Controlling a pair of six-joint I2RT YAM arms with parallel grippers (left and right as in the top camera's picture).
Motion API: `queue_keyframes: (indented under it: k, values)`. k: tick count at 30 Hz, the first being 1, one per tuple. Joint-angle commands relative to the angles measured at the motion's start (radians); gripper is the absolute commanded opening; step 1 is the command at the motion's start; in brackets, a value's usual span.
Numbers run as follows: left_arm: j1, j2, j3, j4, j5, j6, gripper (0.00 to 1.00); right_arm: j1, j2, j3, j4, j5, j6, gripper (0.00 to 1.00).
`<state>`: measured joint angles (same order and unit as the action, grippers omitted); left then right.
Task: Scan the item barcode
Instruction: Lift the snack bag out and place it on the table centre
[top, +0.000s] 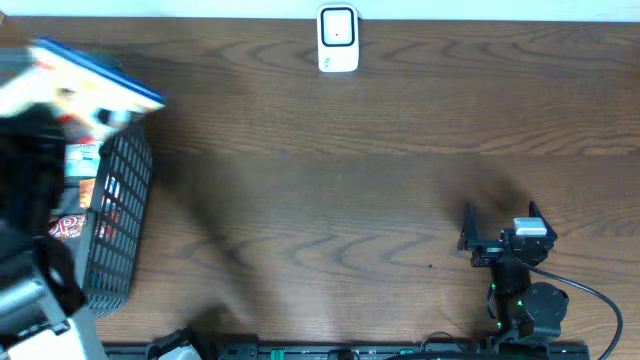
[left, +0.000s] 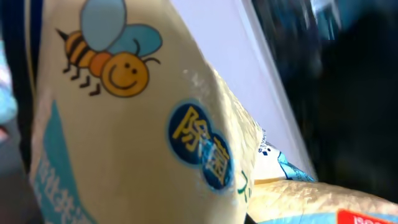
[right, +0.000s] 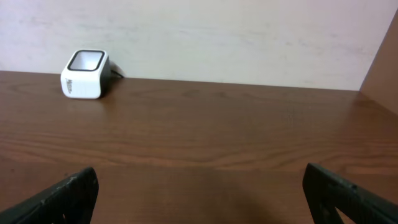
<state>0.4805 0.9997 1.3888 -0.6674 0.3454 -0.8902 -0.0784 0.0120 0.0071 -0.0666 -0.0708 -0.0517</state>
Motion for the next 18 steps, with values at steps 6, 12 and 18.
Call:
queue_keyframes:
  k: [6,12,18]
  values:
    - [-0.605,0.204,0.007,-0.156,-0.063,0.213,0.07,-0.004,-0.006,-0.002,-0.005,0.001,0.013,0.99]
    - [-0.824,0.422,0.007,-0.164,-0.161,0.213,0.07,-0.004,-0.006,-0.002,-0.005,0.001,0.013,0.99]
    - [-0.929,0.690,0.006,-0.201,-0.209,0.213,0.07,-0.004,-0.006,-0.002,-0.005,0.001,0.013,0.99]
